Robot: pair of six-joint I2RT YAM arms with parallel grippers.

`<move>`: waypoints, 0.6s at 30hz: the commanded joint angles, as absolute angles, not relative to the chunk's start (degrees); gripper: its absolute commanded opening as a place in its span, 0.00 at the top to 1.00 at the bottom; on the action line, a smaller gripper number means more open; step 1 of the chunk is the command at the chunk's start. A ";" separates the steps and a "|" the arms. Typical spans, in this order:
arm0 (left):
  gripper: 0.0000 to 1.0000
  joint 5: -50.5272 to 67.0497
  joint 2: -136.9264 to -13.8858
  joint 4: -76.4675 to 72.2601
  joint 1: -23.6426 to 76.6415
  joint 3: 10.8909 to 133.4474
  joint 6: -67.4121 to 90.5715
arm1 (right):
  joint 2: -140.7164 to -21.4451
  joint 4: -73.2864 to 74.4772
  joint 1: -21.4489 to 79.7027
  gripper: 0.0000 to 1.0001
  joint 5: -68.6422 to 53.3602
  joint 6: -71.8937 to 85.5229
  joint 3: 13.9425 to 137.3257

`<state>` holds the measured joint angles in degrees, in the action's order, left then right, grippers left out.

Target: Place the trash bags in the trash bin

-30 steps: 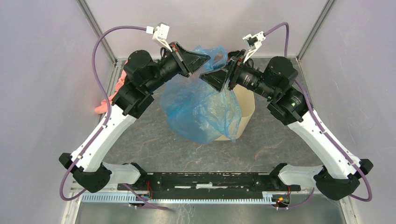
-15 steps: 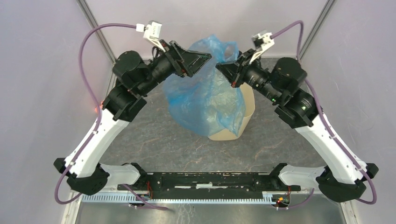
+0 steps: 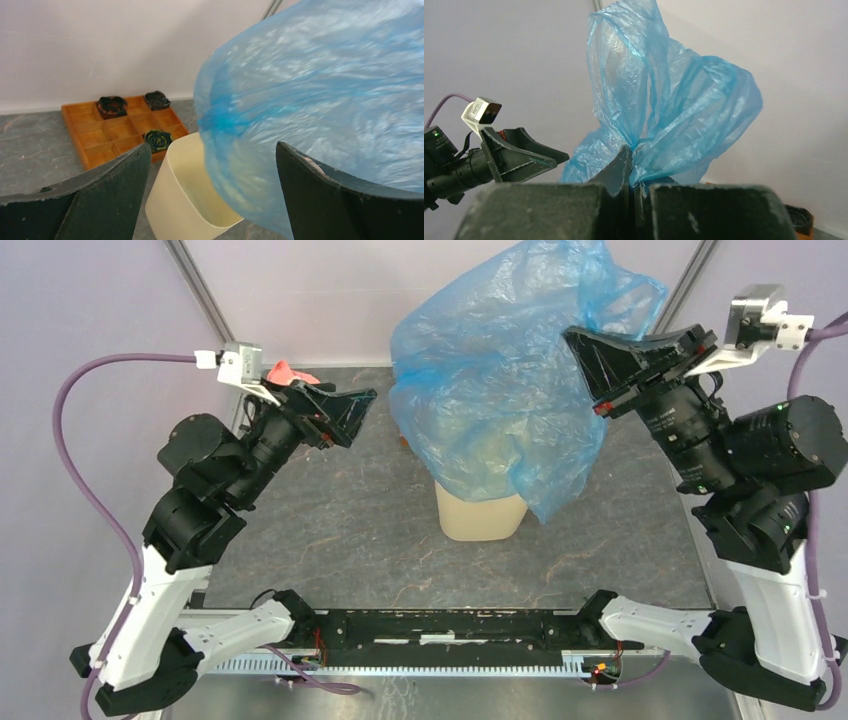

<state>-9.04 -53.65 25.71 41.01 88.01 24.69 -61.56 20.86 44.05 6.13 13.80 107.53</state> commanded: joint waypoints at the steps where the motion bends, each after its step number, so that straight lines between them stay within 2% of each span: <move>1: 0.00 -10.44 -54.35 28.41 41.22 85.94 21.34 | -61.36 26.45 44.12 0.99 7.11 8.77 105.34; 7: 0.00 -3.82 -58.11 25.74 41.23 84.51 24.39 | -62.87 31.58 44.06 0.99 6.81 6.47 102.85; 11: 0.00 1.66 -60.85 23.06 41.26 82.58 27.43 | -61.62 32.05 44.12 0.99 13.39 4.44 101.32; 18: 0.00 13.67 -68.68 15.71 41.22 81.26 34.86 | -56.61 24.59 44.09 0.99 25.04 0.96 96.15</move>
